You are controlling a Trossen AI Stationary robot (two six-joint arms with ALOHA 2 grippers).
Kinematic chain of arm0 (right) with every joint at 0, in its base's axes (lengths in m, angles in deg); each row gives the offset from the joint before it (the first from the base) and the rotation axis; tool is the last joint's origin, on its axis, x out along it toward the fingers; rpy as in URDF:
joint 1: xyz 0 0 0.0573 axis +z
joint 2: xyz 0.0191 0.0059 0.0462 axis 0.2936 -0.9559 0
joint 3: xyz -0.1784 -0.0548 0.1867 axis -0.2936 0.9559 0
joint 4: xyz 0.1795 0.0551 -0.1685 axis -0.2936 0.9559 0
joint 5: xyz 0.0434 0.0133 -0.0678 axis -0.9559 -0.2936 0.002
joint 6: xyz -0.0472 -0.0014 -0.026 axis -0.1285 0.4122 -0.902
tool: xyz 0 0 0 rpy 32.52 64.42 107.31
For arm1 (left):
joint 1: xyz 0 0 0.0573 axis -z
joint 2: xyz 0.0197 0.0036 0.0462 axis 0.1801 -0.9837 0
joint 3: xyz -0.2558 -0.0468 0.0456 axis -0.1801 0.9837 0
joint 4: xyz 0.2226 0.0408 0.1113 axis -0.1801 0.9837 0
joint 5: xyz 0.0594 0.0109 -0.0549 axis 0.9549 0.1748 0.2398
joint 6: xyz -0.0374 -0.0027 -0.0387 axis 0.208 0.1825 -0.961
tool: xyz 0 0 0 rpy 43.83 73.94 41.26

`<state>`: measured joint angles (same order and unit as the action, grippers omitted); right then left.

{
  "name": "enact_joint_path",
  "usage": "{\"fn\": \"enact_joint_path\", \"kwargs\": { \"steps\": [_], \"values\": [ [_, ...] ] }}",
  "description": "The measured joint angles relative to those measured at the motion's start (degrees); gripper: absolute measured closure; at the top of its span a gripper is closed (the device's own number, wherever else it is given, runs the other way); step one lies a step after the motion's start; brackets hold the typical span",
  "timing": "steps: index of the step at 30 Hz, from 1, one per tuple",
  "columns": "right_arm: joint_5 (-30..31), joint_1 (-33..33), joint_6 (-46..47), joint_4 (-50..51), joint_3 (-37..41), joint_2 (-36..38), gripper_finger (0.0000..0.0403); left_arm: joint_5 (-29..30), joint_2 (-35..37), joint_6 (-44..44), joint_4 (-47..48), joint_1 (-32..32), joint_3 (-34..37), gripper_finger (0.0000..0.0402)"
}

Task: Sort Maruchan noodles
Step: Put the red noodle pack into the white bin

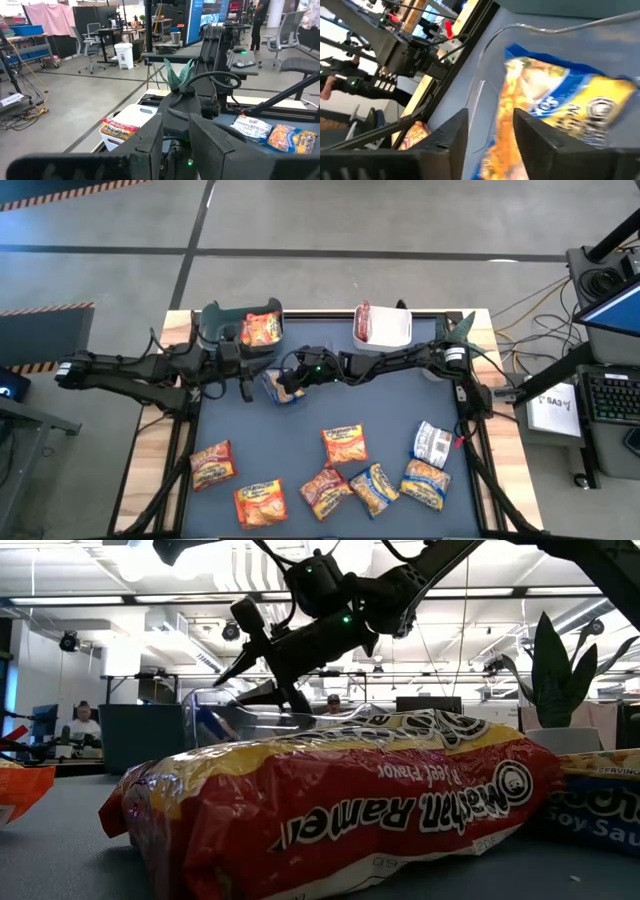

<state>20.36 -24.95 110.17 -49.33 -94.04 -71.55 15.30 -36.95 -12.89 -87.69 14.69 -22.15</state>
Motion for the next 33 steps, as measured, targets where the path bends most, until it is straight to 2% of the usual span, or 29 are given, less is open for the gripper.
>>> {"fn": "enact_joint_path", "kwargs": {
  "steps": [5, 9, 13, 19, 22, 27, 30, 33],
  "values": [
    [-5.0, 0.0, -2.9, 0.0, -0.7, 0.3, 0.0227, 0.0, 0.0, -2.1, 1.0, 0.0, 0.1, 0.0325],
    [-7.7, 0.0, -6.4, 1.6, -0.7, 2.4, 0.022, -0.1, 0.0, -5.3, 3.7, 0.0, 0.4, 0.0325],
    [-8.7, 0.6, -14.5, 10.5, -0.7, 6.6, 0.0226, -0.1, 0.0, -9.6, 6.2, 0.5, 1.0, 0.0325],
    [-6.4, 3.6, -27.8, 25.3, -0.2, 14.5, 0.0242, -2.0, -1.3, -17.4, 7.1, 3.3, 1.4, 0.0325],
    [-6.2, 5.2, -32.0, 29.9, 1.2, 18.1, 0.0245, -3.4, -3.7, -22.2, 7.2, 6.2, 1.4, 0.0325],
    [-6.2, 7.9, -35.4, 30.3, 6.6, 24.1, 0.0244, -3.5, -9.5, -31.8, 9.5, 11.7, 0.2, 0.0325],
    [-5.2, 9.1, -36.6, 29.5, 11.0, 28.0, 0.0244, -3.5, -14.1, -38.4, 14.7, 14.6, -3.3, 0.0325],
    [-2.8, 10.1, -38.3, 27.9, 15.4, 32.0, 0.0243, -3.5, -19.2, -45.8, 24.8, 17.6, -8.1, 0.0325]
  ]
}}
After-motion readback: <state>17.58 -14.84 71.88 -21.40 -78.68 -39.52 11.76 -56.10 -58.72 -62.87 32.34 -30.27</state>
